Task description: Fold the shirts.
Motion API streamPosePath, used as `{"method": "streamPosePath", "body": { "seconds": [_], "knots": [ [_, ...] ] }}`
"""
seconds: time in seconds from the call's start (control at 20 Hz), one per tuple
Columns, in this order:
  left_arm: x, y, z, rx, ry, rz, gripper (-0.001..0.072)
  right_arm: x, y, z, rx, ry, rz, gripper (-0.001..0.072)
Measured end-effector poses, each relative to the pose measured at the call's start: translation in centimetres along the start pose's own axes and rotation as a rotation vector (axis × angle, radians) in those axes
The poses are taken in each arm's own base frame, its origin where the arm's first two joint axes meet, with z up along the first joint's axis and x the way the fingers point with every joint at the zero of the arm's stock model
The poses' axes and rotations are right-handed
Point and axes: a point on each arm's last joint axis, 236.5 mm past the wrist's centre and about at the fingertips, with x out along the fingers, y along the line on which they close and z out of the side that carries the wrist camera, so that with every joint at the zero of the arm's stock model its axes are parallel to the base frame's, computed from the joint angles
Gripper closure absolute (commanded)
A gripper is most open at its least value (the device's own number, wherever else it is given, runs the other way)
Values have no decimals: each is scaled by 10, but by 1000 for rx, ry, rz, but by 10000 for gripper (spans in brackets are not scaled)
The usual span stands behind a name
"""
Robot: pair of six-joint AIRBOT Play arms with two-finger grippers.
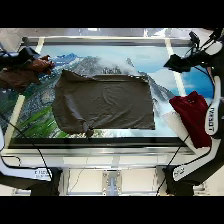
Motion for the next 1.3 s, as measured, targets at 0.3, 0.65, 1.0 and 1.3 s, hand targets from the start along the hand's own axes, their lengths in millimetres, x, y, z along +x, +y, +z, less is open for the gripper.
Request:
{"method": "streamPosePath", "body": {
  "seconds": [0.3,0.65,1.0,1.3],
  "knots": [
    [-86,75,-149,-294,91,191,1,2,-4,-152,120,143,71,323],
    [-60,94,-321,-730,367,131,1,33,40,-257,454,-6,282,323],
    [-17,71,-345,-872,464,-118,223,2,82,-241,427,-60,442,326],
    [5,50,-349,-788,477,-166,223,-31,106,-210,324,-107,502,327]
  ]
}}
